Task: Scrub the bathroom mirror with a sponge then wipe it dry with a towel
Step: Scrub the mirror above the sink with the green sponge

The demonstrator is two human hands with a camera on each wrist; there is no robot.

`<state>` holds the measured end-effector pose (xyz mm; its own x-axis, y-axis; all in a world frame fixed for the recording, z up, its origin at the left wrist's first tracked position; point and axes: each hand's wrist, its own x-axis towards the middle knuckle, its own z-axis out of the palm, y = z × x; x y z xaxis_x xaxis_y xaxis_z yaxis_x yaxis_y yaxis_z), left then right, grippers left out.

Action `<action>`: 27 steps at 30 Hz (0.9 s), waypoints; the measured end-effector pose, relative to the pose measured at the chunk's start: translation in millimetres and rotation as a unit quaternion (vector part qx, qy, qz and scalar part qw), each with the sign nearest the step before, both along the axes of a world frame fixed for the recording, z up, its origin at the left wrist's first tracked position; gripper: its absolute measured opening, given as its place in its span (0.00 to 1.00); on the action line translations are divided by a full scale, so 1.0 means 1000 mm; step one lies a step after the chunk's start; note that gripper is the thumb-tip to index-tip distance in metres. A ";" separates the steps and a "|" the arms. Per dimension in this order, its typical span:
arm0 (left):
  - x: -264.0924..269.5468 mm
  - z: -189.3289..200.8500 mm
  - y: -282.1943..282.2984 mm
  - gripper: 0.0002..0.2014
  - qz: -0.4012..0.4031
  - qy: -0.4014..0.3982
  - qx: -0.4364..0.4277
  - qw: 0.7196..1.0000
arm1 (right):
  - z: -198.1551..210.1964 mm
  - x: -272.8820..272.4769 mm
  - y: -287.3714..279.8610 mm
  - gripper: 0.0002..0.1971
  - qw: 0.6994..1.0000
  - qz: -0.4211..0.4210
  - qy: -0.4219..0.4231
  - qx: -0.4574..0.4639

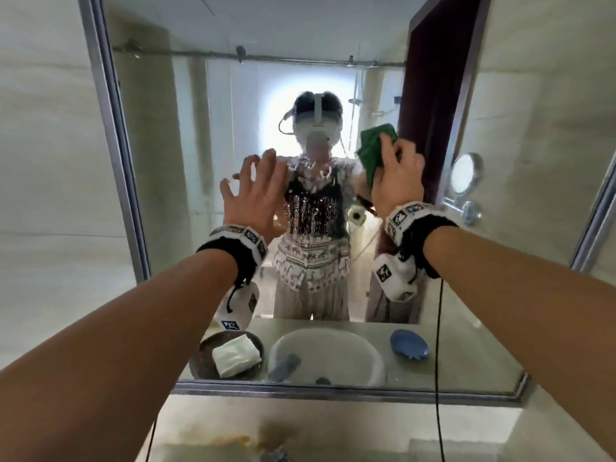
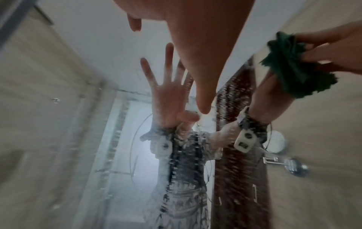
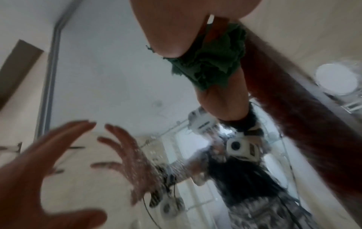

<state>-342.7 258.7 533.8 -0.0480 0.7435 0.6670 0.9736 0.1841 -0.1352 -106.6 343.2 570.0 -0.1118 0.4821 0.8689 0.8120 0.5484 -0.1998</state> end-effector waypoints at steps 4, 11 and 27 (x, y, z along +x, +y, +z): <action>-0.044 -0.002 -0.013 0.68 0.033 -0.038 -0.001 0.999 | 0.027 -0.024 -0.001 0.26 0.999 0.004 0.044 0.022; -0.076 -0.016 -0.008 0.75 0.043 -0.052 -0.041 0.997 | -0.021 -0.041 0.000 0.28 0.977 0.077 -0.187 0.069; -0.077 -0.023 0.001 0.77 0.009 -0.077 -0.041 0.996 | -0.027 -0.053 -0.006 0.25 0.991 0.049 -0.079 0.092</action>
